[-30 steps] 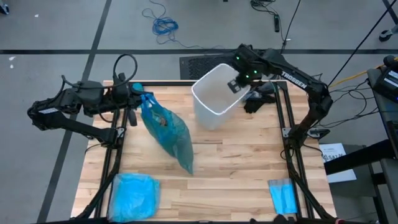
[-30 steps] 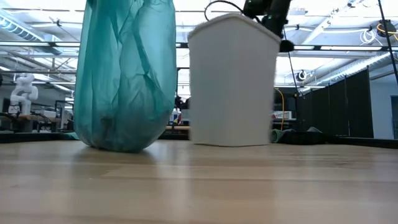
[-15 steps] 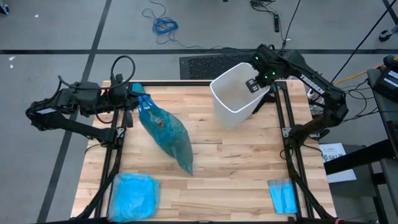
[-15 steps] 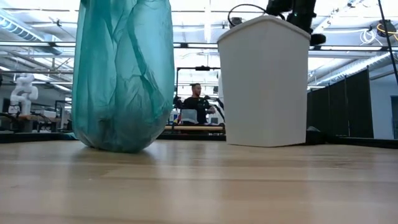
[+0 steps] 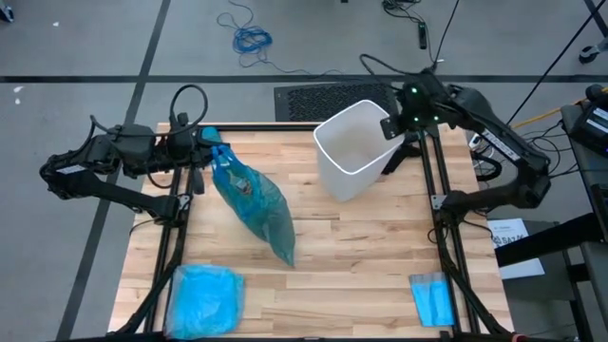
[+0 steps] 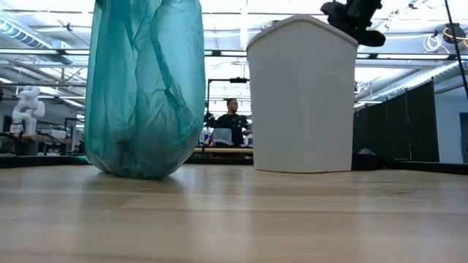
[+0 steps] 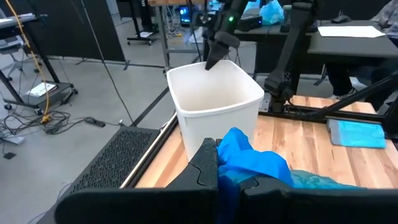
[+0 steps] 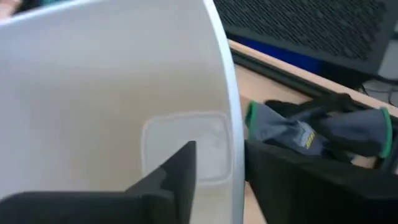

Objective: Place trash/remove bag and relplace
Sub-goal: Close the blue trash bag

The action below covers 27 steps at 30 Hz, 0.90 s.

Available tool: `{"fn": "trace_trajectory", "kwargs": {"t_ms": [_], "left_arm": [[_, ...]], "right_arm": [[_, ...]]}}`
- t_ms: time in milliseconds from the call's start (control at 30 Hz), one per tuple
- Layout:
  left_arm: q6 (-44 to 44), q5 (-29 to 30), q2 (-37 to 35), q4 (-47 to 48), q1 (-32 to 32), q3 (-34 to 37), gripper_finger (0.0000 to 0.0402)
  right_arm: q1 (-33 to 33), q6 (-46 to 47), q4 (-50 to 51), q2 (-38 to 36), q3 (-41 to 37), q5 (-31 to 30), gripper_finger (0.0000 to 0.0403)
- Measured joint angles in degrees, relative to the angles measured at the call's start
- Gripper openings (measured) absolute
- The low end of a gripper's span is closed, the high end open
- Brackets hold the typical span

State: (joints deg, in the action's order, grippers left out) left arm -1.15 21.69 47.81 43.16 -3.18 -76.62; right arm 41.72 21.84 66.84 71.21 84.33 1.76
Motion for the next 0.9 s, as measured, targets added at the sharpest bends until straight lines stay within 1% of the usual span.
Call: {"fn": "trace_trajectory", "kwargs": {"t_ms": [100,200,267,367,433,633,667,700,733,800,833,900], "left_arm": [[0.01,0.02,0.0,0.0,0.0,0.0,0.0],[0.01,0.03,0.0,-0.15,0.0,0.0,0.0],[0.03,0.07,-0.02,-1.16,0.0,0.0,0.0],[1.04,-0.45,-0.71,-6.03,0.0,0.01,0.0],[3.28,-2.81,-1.35,-12.52,0.0,0.0,0.0],[8.8,-15.86,-4.03,-31.09,0.0,0.0,0.0],[9.19,-16.34,-4.31,-32.69,-0.01,-0.04,0.0],[9.47,-15.03,-4.59,-32.79,-0.02,-0.15,0.0],[9.45,-11.34,-4.99,-31.14,-0.02,-0.29,0.0],[7.24,-2.86,-6.12,-23.81,0.0,-0.35,0.0],[5.23,-0.7,-6.25,-20.17,0.02,-0.37,0.0],[2.71,-0.26,-5.57,-17.47,0.02,-0.39,0.0]], "right_arm": [[-1.23,0.05,-1.93,-2.32,0.12,0.21,0.0156],[-3.06,0.97,-6.56,-4.57,0.5,0.16,0.0177],[-5.1,1.18,-11.32,-6.03,0.5,0.04,0.0181],[-8.9,1.11,-20.13,-7.85,0.5,0.04,0.0176],[-11.49,0.98,-25.64,-8.1,0.57,-0.2,0.0168],[-20.55,-1.41,-39.28,-5.62,0.57,1.26,0.0139],[-22.03,-1.79,-40.81,-4.67,0.57,1.5,0.0134],[-23.36,-2.24,-41.88,-3.66,0.57,1.46,0.013],[-24.62,-2.47,-42.57,-2.49,0.57,1.43,0.0126],[-26.29,-2.58,-43.46,-0.04,0.55,1.34,0.0117],[-26.9,-2.58,-43.77,1.15,0.52,1.36,0.0113],[-28.22,-2.58,-44.69,3.27,0.52,1.53,0.0105]]}}
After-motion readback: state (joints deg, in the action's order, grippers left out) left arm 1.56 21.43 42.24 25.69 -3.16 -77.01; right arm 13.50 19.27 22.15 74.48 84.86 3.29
